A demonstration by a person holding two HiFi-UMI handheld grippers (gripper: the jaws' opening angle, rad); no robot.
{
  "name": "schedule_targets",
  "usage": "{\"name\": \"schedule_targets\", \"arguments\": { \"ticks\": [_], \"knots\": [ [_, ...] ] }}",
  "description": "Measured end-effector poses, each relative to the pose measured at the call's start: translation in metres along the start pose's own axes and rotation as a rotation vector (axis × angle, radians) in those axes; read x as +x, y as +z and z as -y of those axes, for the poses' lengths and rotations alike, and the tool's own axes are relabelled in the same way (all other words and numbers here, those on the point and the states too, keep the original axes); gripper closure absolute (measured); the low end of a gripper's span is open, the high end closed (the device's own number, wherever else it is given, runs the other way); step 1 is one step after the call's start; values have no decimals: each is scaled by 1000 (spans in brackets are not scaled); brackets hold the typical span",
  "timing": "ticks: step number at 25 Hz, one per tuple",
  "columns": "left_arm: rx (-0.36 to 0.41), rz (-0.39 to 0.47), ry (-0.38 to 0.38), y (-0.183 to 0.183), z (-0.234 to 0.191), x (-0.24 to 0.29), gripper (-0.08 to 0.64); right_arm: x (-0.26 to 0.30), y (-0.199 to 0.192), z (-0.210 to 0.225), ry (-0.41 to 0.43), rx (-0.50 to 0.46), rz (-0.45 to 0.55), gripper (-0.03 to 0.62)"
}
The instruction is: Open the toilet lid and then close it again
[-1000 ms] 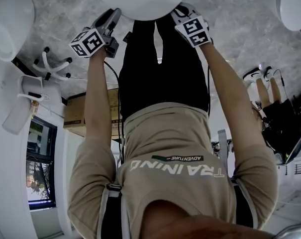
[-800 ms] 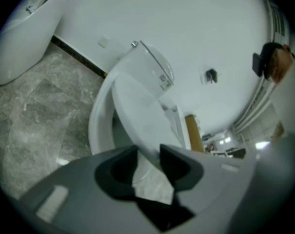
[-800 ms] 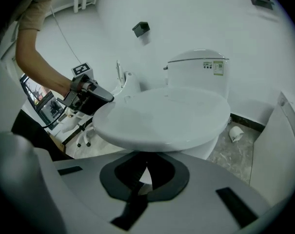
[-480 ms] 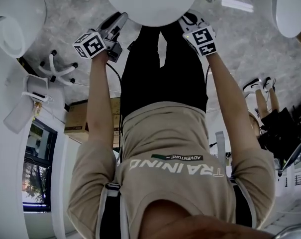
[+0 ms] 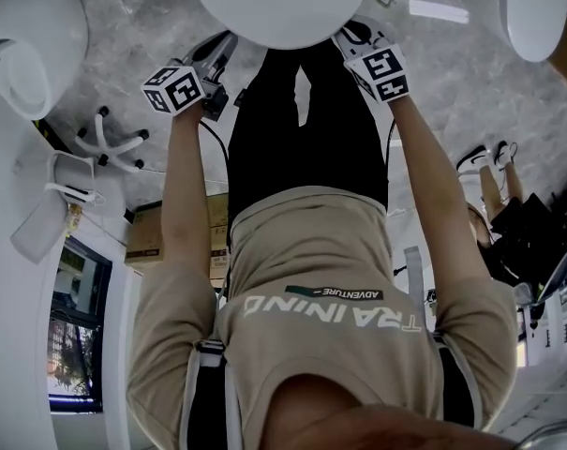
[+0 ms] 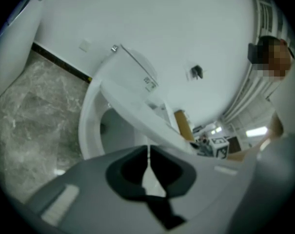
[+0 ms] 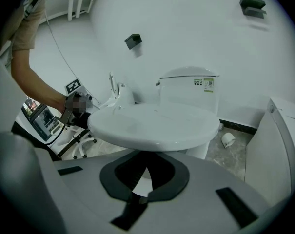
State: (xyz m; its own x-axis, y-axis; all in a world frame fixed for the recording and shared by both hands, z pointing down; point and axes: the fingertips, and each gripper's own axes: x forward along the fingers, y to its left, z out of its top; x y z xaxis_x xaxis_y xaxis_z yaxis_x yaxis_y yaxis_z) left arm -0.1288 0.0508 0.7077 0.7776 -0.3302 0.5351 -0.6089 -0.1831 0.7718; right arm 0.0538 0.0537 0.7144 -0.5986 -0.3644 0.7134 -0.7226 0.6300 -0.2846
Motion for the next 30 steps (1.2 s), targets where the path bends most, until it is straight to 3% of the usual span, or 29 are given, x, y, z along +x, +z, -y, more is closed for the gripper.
{"name": "schedule_targets", "arguments": {
  "ticks": [5, 11, 15, 20, 26, 30],
  "knots": [
    [57, -27, 20, 4, 18, 12, 557, -11, 12, 0, -31, 37, -19, 578],
    [134, -27, 55, 40, 31, 16, 557, -19, 50, 5, -103, 81, -25, 578],
    [242, -95, 92, 55, 45, 11, 557, -24, 68, -3, -120, 62, -93, 578],
    [387, -202, 161, 60, 58, 6, 557, -33, 80, -5, -147, 256, -96, 578],
    [364, -156, 221, 76, 65, 5, 557, -35, 94, 3, -153, 346, -96, 578],
    [366, -165, 254, 87, 69, 5, 557, -39, 104, 9, -143, 356, -76, 578]
  ]
}}
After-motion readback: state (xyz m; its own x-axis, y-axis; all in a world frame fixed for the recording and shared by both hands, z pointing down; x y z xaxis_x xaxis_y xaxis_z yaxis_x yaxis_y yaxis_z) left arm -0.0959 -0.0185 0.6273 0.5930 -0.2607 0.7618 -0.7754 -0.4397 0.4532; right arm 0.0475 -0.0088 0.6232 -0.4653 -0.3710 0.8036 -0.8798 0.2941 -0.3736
